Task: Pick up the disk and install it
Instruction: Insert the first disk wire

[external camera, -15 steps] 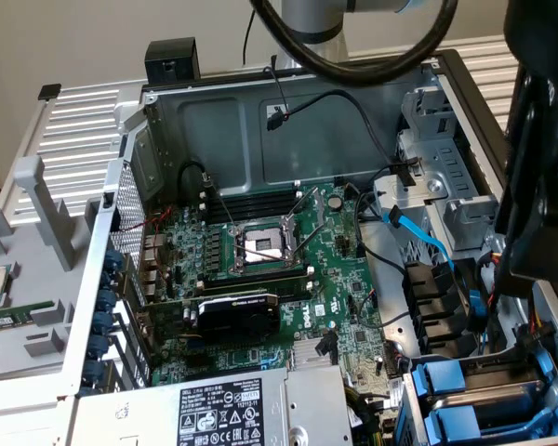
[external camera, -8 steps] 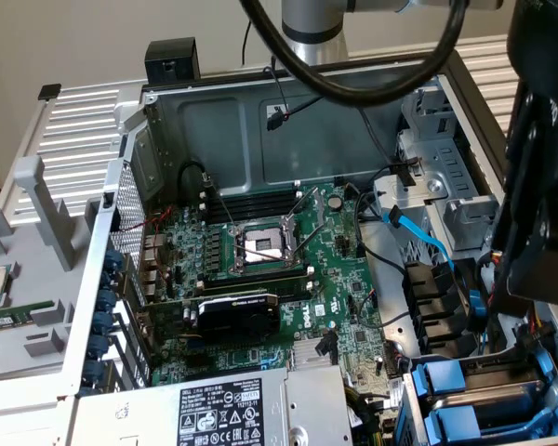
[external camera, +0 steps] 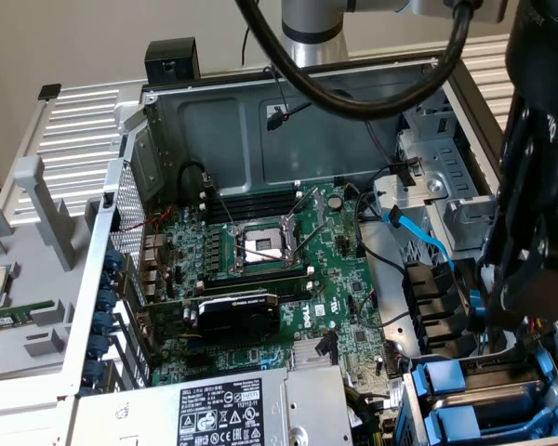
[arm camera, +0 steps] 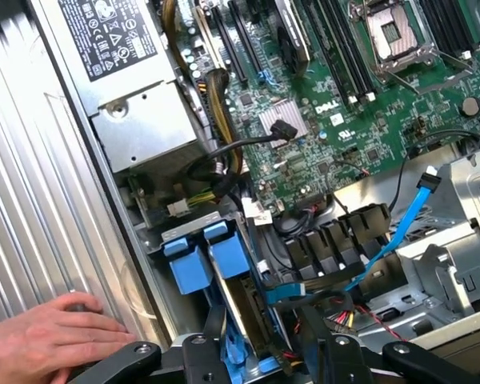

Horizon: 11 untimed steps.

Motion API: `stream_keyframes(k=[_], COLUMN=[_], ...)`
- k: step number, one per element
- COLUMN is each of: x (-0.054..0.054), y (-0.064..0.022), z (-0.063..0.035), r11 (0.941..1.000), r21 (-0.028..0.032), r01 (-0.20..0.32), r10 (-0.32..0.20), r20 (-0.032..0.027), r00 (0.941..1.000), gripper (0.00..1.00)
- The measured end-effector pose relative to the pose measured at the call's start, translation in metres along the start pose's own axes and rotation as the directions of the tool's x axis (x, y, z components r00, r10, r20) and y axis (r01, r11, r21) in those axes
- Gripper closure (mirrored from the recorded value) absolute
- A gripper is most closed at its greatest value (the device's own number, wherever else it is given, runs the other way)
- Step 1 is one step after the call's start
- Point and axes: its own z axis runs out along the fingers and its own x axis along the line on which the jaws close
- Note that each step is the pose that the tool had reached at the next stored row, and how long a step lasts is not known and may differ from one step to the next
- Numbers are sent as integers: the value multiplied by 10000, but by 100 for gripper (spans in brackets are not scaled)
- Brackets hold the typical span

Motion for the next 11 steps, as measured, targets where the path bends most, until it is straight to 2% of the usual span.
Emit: stream_keyframes(k=[5,9,11], x=[22,22,24], y=[-10,-16,-28], z=[2,2,2], r11=[9993,9962,9951], r21=[-1,1,25], r01=[363,875,992], r10=[-363,-875,-992], r20=[-6,-10,3], r00=[9993,9962,9951], gripper=[51,51,51])
